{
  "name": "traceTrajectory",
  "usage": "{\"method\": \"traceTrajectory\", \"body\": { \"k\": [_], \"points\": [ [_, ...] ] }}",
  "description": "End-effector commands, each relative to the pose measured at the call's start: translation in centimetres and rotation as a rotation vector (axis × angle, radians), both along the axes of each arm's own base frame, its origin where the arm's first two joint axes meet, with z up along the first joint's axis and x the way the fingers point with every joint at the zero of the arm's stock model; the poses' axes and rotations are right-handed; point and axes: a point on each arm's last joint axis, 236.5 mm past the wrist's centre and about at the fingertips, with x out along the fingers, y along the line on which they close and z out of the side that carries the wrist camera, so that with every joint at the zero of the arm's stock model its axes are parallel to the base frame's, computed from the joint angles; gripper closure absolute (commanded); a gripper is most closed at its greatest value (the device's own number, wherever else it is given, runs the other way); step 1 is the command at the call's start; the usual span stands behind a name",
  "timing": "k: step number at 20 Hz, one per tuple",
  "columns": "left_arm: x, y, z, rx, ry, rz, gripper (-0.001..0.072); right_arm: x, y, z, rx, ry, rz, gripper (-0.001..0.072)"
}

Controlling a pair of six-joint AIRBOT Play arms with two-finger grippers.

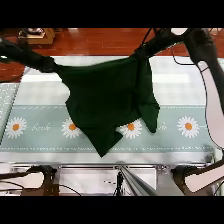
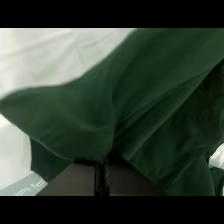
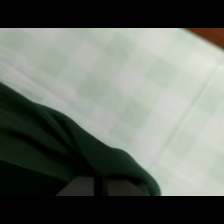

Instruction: Fold the shirts.

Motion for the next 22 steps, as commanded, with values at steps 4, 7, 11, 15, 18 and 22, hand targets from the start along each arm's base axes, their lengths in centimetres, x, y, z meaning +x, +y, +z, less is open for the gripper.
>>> {"method": "traceTrajectory", "body": {
  "k": [4, 7, 11, 15, 18, 22],
  "points": [
    [-2.6, -3.7, -8.7, -0.019, 0.291, -0.126, 0.0685, -2.6, -0.5, -9.0, -0.052, 0.303, -0.051, 0.0679],
    [-1.4, -1.7, -7.2, -0.027, 0.265, -0.061, 0.0515, -2.7, -1.1, -7.6, -0.062, 0.280, -0.056, 0.0677],
    [0.2, 4.6, -2.0, -0.051, 0.212, 0.132, 0.0183, -3.5, -7.7, -1.8, -0.235, 0.181, -0.117, 0.0321],
    [-2.9, 9.8, 1.6, -0.079, 0.214, 0.257, 0.0166, -5.8, -17.9, 3.2, -0.351, 0.172, -0.341, 0.0295],
    [-6.4, 9.5, 0.7, -0.186, 0.242, 0.313, 0.0167, -10.0, -23.6, 2.6, -0.289, 0.354, -0.509, 0.0352],
    [-13.2, 3.3, -4.5, -0.408, 0.413, 0.253, 0.0172, -13.5, -25.0, -0.6, -0.057, 0.495, -0.545, 0.0351]
  ]
}}
